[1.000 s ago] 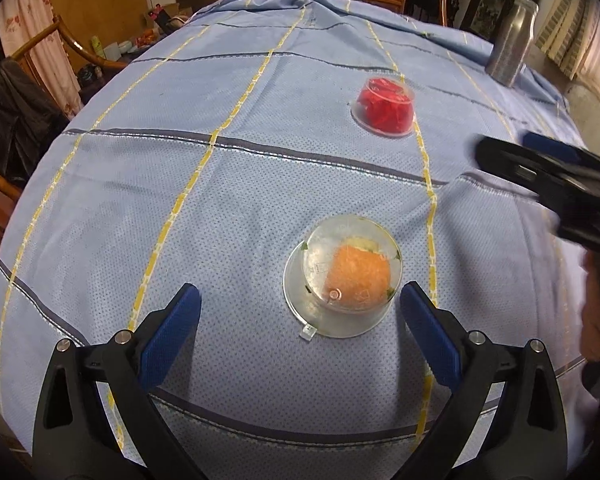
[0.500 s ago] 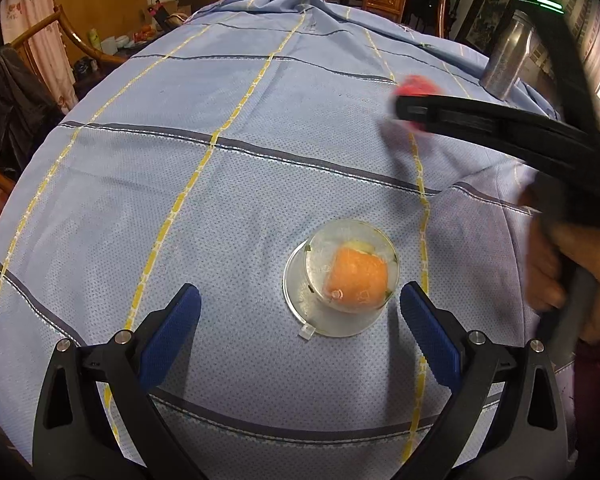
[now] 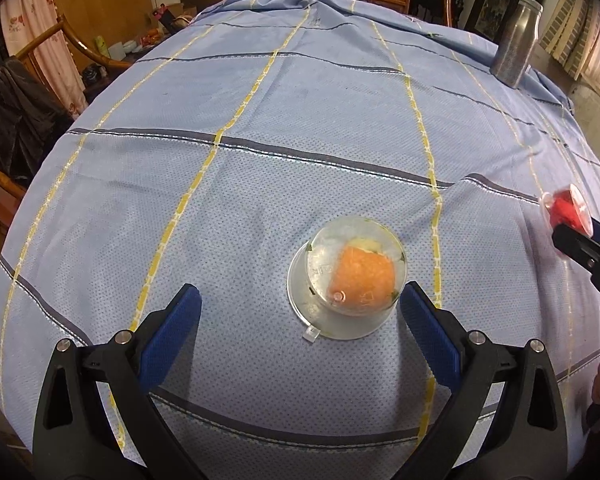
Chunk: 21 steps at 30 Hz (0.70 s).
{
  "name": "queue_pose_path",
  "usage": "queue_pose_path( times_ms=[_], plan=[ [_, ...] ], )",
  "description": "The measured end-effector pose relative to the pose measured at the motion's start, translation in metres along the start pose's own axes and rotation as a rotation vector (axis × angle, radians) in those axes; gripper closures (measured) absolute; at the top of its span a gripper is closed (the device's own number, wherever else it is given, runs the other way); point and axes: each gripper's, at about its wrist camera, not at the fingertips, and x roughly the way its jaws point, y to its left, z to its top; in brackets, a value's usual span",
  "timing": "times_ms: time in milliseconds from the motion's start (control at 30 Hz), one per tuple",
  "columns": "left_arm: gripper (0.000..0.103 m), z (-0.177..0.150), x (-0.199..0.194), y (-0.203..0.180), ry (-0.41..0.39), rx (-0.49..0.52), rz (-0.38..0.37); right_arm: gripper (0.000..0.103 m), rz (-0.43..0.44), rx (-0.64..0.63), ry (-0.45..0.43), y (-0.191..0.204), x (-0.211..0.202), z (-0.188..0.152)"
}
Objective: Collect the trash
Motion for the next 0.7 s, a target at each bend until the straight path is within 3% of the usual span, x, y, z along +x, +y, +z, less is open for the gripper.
queue_pose_path(
  times_ms=[333, 433, 533, 700],
  plan=[
    [0.01, 0.0, -0.007, 0.008, -0.043, -0.04, -0.01, 0.048, 0.032, -0.003, 0.025, 0.005, 0.001, -0.004],
    [0.026, -0.002, -0.013, 0.007, -0.073, -0.023, -0.048, 0.048, 0.024, -0.012, 0.042, 0.008, 0.004, -0.006],
    [0.051, -0.003, -0.015, 0.006, -0.084, -0.01, -0.132, 0.048, 0.013, -0.006, 0.065, 0.006, 0.009, -0.007],
    [0.051, -0.002, -0.019, 0.007, -0.114, -0.023, -0.156, 0.048, 0.005, 0.012, 0.082, 0.002, 0.013, -0.008]
  ],
)
